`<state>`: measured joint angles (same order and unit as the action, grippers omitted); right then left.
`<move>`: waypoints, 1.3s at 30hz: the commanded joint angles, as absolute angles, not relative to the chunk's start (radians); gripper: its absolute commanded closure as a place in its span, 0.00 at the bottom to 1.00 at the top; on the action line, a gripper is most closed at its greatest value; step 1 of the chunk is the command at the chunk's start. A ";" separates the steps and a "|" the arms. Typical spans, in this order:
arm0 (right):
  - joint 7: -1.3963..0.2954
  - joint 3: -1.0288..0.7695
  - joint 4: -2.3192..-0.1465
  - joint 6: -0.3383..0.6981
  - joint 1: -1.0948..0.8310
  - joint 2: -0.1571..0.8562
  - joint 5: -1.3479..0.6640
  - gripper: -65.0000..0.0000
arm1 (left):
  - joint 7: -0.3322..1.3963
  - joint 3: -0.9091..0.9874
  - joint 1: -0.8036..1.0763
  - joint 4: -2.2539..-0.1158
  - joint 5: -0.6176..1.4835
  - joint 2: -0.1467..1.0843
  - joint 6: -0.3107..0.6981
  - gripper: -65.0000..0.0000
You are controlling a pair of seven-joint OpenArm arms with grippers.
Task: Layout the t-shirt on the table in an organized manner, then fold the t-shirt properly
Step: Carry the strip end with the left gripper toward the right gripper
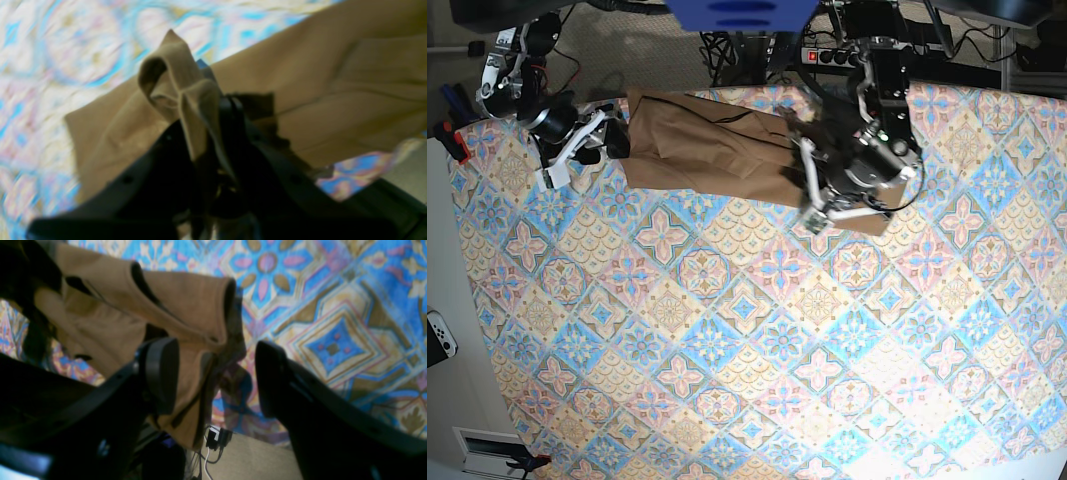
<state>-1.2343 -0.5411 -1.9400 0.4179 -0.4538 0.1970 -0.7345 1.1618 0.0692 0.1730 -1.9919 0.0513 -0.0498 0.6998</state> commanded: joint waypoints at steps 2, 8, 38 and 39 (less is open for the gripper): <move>-1.222 -0.545 -1.954 0.420 -0.456 0.206 -0.753 0.46 | 1.115 0.018 0.185 -2.011 0.064 -0.053 0.698 1.00; -1.222 -0.545 -1.952 0.420 -0.456 0.206 -0.753 0.46 | 1.089 -0.058 0.205 -2.011 0.065 -0.053 0.698 1.00; -1.222 -0.544 -1.948 0.420 -0.455 0.206 -0.753 0.46 | 1.089 -0.163 0.202 -2.009 0.326 -0.088 0.698 0.37; -1.222 -0.544 -1.948 0.420 -0.455 0.206 -0.753 0.46 | 1.089 -0.163 0.202 -2.009 0.375 -0.088 0.698 0.37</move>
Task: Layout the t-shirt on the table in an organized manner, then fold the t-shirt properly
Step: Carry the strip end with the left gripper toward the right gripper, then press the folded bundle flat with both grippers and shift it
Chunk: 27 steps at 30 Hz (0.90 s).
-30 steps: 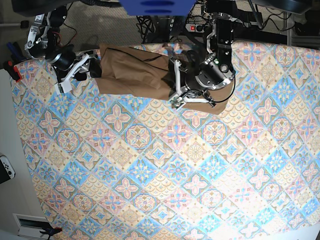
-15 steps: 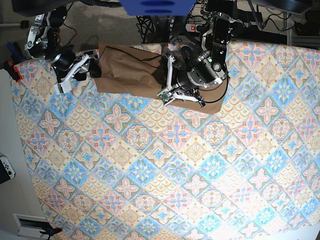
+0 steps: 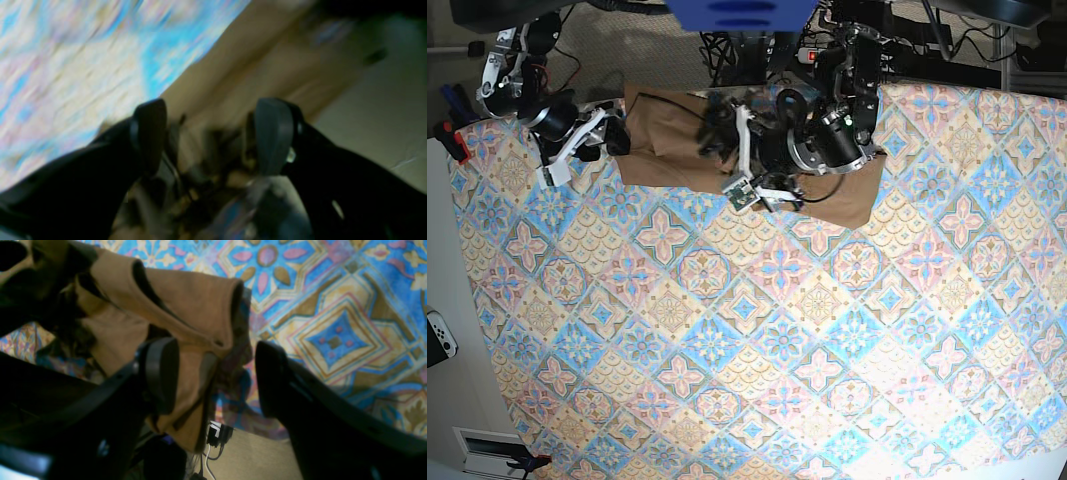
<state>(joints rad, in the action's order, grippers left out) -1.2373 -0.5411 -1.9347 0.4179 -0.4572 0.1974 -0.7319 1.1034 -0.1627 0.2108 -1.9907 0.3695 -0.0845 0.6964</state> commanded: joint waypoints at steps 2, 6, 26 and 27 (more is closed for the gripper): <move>-1.222 -0.544 -1.946 0.420 -0.455 0.206 -0.753 0.46 | 1.089 -0.156 0.199 -2.009 0.458 -0.087 0.698 0.37; -1.222 -0.544 -1.946 0.420 -0.455 0.206 -0.753 0.46 | 1.087 -0.033 0.166 -2.009 0.475 -0.079 0.698 0.41; -1.213 -0.549 -1.946 0.421 -0.455 0.188 -0.754 0.46 | 1.089 0.383 0.171 -1.975 0.470 0.185 0.698 1.00; -1.213 -0.552 -1.948 0.426 -0.455 0.171 -0.754 0.46 | 1.089 0.364 0.171 -1.949 0.469 0.188 0.698 1.00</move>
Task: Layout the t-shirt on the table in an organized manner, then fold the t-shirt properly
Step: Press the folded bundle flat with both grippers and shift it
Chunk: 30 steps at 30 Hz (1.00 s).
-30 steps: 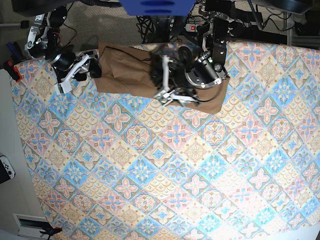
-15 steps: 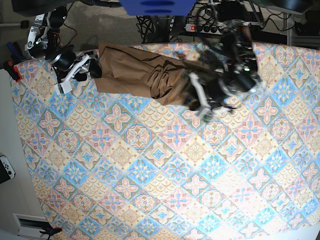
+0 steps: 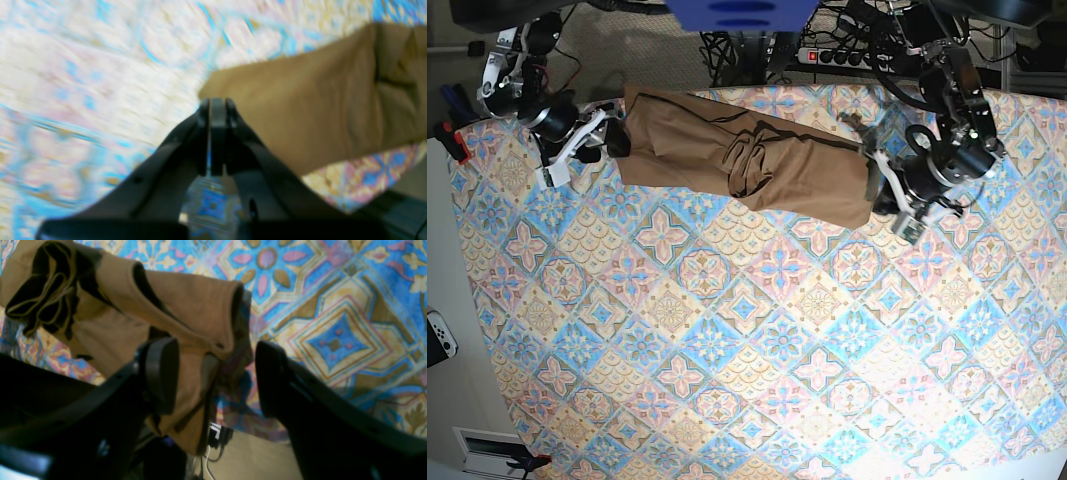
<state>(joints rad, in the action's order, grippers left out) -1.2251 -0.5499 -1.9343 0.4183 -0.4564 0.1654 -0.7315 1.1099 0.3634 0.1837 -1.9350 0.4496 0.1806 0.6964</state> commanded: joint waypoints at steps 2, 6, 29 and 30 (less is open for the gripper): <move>-1.213 -0.553 -1.948 0.452 -0.455 0.142 -0.759 0.46 | 1.087 0.326 0.165 -1.894 0.432 0.188 0.698 1.00; -1.211 -0.555 -1.948 0.533 -0.455 0.131 -0.834 0.46 | 0.983 0.228 0.170 -1.782 0.302 0.182 0.698 1.00; -1.193 -0.799 -1.936 0.538 -0.455 0.090 -0.911 0.46 | 0.733 0.182 0.085 -1.609 -0.137 -0.071 0.698 1.00; -1.193 -0.799 -1.931 0.538 -0.455 0.090 -0.912 0.46 | 0.733 0.182 0.085 -1.609 -0.154 -0.073 0.698 1.00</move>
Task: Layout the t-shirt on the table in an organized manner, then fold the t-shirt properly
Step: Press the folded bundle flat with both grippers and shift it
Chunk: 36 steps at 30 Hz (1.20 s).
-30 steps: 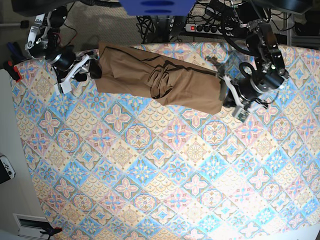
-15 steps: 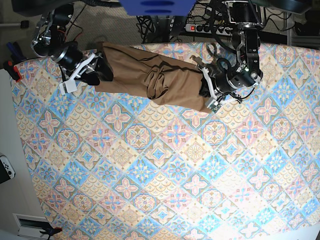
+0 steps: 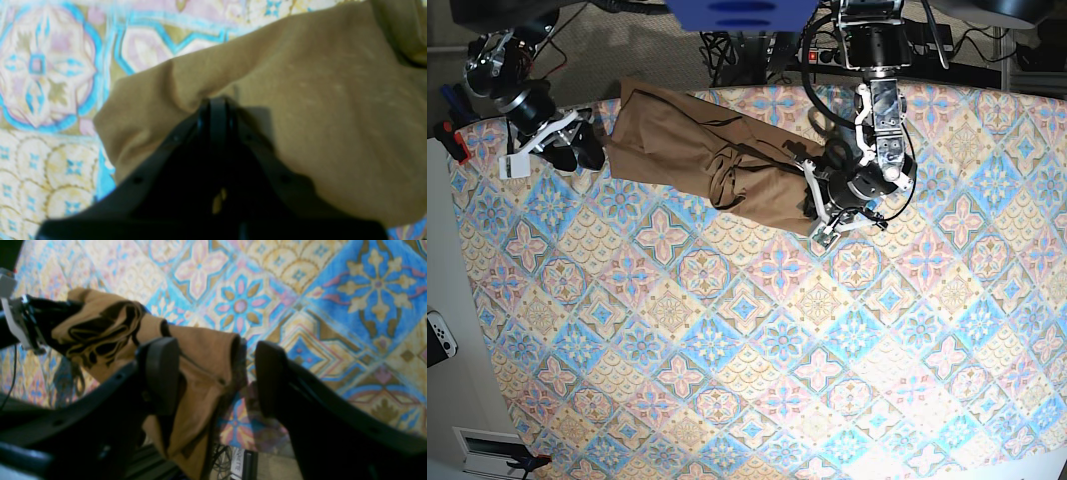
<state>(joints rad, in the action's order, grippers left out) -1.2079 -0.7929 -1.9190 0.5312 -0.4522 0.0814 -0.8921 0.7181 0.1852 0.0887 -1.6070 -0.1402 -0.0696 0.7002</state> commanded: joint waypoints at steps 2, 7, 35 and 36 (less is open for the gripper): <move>-1.193 -0.799 -1.919 0.538 -0.455 0.088 -0.914 0.46 | 0.733 0.185 0.087 -1.609 -0.154 -0.068 0.698 1.00; -1.193 -0.800 -1.827 0.538 -0.456 0.088 -1.076 0.46 | 0.731 0.188 0.113 -1.615 -0.150 -0.015 0.698 1.00; -1.196 -0.794 -1.676 0.538 -0.509 -0.004 -0.926 0.46 | 0.734 0.189 0.157 -1.681 0.054 0.102 0.698 1.00; -1.199 -0.786 -1.676 0.538 -0.509 -0.004 -0.924 0.46 | 0.734 0.189 0.157 -1.690 0.053 0.101 0.698 1.00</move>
